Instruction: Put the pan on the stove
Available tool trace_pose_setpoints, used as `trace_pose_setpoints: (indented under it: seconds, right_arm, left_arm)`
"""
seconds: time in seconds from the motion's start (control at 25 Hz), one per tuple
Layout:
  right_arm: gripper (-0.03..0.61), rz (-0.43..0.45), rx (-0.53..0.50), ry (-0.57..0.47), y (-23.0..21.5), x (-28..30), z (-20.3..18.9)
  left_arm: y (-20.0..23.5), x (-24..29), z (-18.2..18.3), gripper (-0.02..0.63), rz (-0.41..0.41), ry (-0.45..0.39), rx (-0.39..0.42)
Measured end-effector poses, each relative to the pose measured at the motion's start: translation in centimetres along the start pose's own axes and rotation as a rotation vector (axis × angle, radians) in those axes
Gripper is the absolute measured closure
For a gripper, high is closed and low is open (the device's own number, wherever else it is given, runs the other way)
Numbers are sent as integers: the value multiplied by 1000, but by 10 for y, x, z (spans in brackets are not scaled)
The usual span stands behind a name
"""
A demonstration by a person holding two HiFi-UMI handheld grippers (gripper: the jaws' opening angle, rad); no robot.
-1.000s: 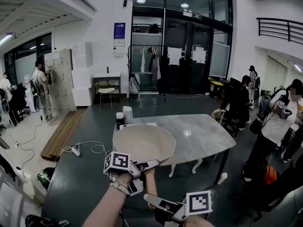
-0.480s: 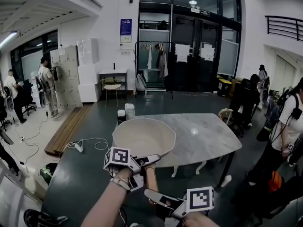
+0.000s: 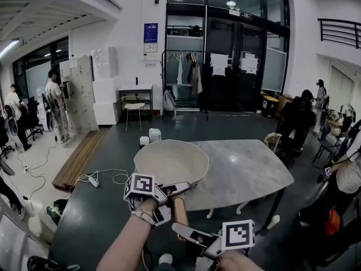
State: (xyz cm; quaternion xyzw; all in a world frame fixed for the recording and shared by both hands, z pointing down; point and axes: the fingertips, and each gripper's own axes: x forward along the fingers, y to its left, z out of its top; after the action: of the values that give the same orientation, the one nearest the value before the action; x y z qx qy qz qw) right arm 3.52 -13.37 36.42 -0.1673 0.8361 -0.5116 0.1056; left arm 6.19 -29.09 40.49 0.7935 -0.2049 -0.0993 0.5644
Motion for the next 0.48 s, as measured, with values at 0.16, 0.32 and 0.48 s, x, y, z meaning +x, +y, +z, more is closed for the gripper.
trace_pose_setpoints:
  seconds: [0.16, 0.32, 0.48]
  right_arm:
    - [391, -19, -6, 7, -14, 20, 25]
    - [391, -19, -23, 3, -32, 40, 48]
    - [391, -47, 15, -10, -54, 57, 64]
  left_arm:
    - [14, 6, 32, 357, -1, -4, -12]
    - [35, 16, 59, 357, 4, 3, -21]
    - [54, 25, 82, 357, 5, 6, -39]
